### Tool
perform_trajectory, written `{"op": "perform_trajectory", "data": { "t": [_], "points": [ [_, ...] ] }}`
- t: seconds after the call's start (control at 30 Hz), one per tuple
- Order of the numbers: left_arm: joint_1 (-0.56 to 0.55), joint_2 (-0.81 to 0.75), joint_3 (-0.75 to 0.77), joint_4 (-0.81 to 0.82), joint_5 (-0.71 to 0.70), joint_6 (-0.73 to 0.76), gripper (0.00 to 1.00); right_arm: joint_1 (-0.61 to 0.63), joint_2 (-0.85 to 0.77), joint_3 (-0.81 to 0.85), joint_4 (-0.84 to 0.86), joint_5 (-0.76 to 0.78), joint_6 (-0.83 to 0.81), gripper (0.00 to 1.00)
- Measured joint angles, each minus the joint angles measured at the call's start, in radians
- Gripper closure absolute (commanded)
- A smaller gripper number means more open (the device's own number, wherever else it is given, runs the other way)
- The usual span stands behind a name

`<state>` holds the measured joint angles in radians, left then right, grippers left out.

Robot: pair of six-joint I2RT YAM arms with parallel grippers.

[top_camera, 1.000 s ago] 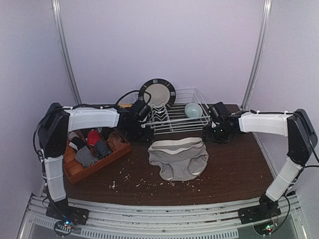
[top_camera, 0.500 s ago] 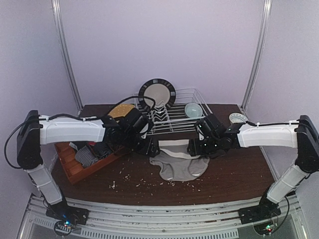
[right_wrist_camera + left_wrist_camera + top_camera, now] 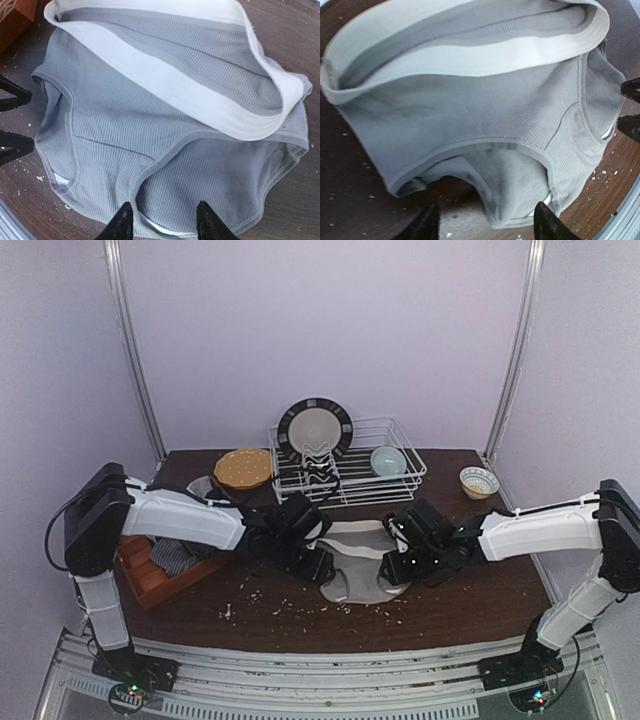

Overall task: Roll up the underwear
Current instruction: Move the underwear to the center of the board.

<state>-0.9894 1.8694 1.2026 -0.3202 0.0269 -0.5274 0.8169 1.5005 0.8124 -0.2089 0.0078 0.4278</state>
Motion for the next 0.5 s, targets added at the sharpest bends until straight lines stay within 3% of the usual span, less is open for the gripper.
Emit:
{"op": "perform_trajectory", "data": {
  "t": [0.27,0.3,0.5],
  "points": [
    [-0.047,0.116,0.028,0.065,-0.016,-0.008,0.96,0.081,0.117,-0.014,0.01,0.088,0.021,0.76],
    [-0.05,0.119,0.028,0.065,-0.022,-0.014,1.0,0.097,0.117,-0.029,0.01,0.103,0.028,0.76],
    [-0.151,0.091,-0.02,0.08,-0.104,-0.035,1.0,0.238,0.034,-0.118,-0.004,0.169,0.129,0.78]
  ]
}}
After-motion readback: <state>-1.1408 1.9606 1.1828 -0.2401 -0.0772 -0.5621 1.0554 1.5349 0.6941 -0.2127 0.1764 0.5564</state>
